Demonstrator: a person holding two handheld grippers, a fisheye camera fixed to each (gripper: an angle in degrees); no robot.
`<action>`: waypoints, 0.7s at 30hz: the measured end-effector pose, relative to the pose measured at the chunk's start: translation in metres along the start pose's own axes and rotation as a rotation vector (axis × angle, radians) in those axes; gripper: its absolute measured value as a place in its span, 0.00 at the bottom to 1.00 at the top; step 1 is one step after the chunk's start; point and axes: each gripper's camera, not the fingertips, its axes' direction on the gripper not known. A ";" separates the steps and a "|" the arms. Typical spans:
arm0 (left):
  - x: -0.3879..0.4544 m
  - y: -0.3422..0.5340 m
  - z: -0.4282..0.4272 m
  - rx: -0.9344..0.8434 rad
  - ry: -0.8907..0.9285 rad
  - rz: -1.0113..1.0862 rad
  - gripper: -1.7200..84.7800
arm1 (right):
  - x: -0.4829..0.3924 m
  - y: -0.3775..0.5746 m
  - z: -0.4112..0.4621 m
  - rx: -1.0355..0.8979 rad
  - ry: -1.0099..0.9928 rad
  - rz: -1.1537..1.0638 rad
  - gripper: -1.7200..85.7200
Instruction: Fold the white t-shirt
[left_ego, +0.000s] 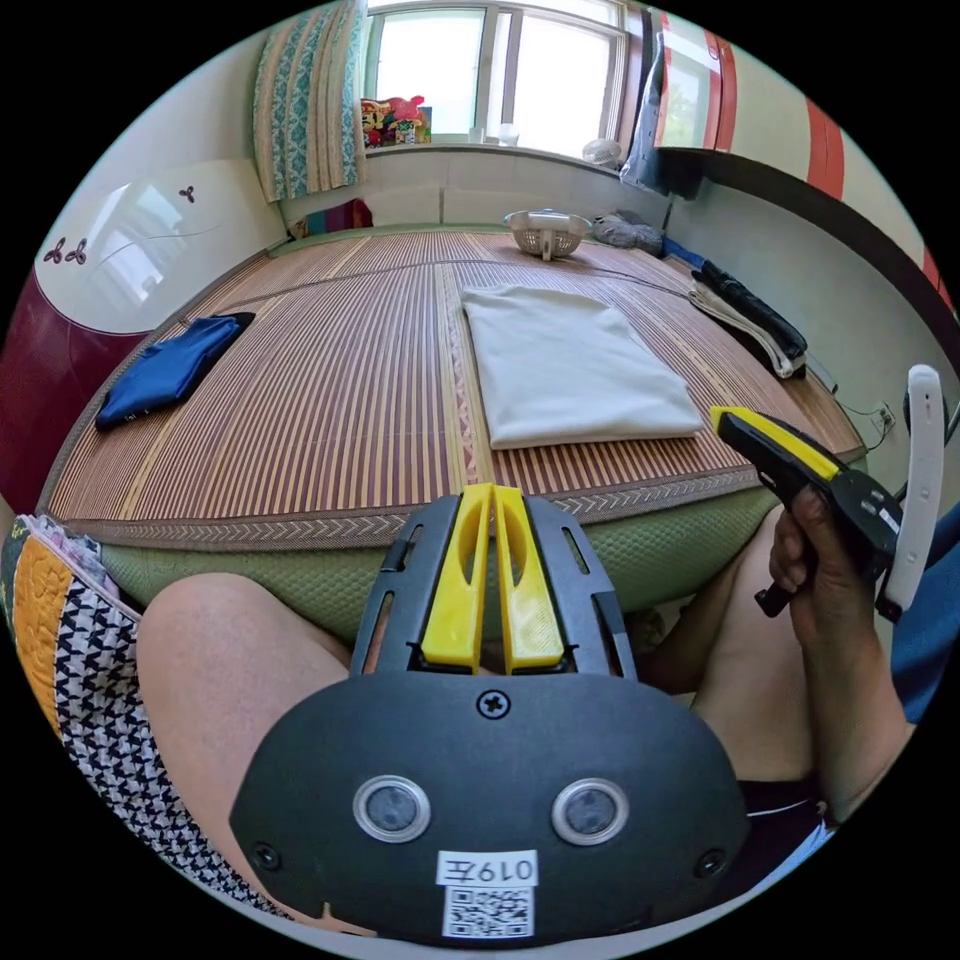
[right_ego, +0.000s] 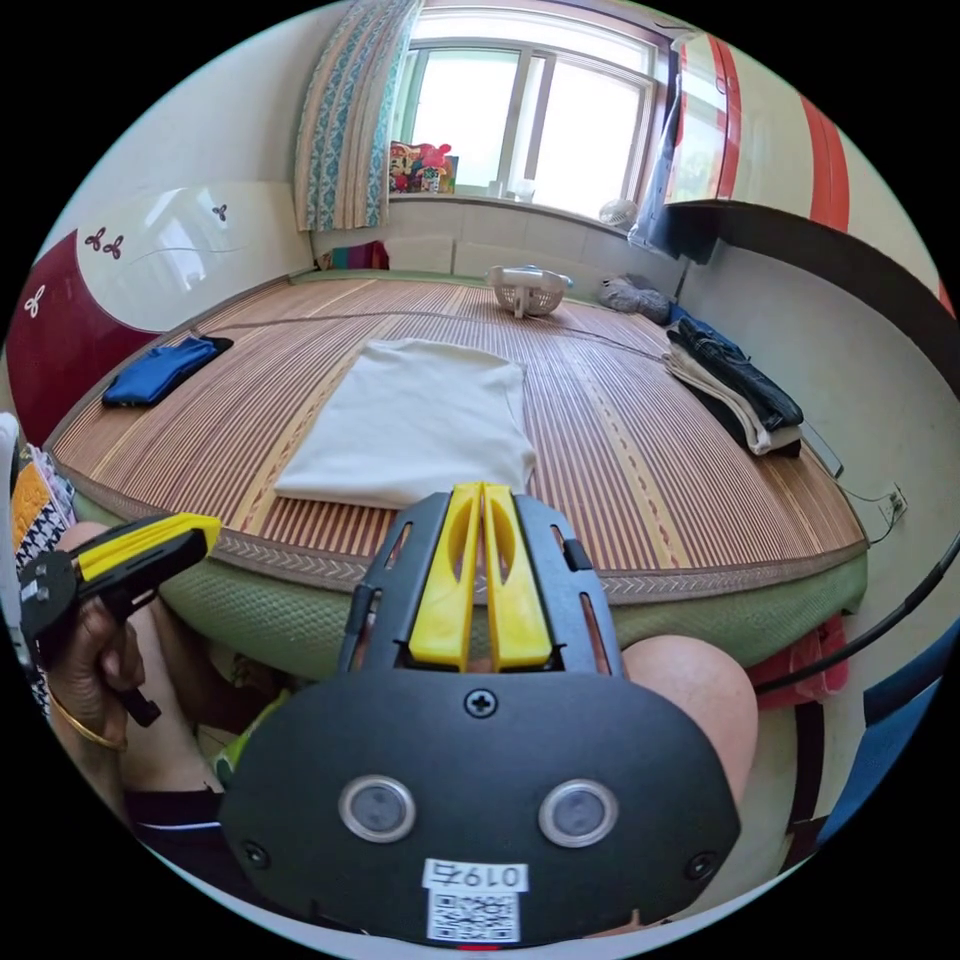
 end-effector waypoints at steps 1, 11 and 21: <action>-0.001 -0.002 -0.001 0.003 0.000 -0.001 0.03 | 0.002 0.001 0.001 -0.001 -0.002 0.000 0.01; 0.001 0.003 -0.001 -0.002 -0.010 0.050 0.03 | 0.022 0.003 0.001 0.014 -0.059 0.022 0.01; 0.002 -0.015 0.001 0.009 -0.008 0.074 0.04 | 0.040 0.005 0.002 0.035 -0.096 0.024 0.04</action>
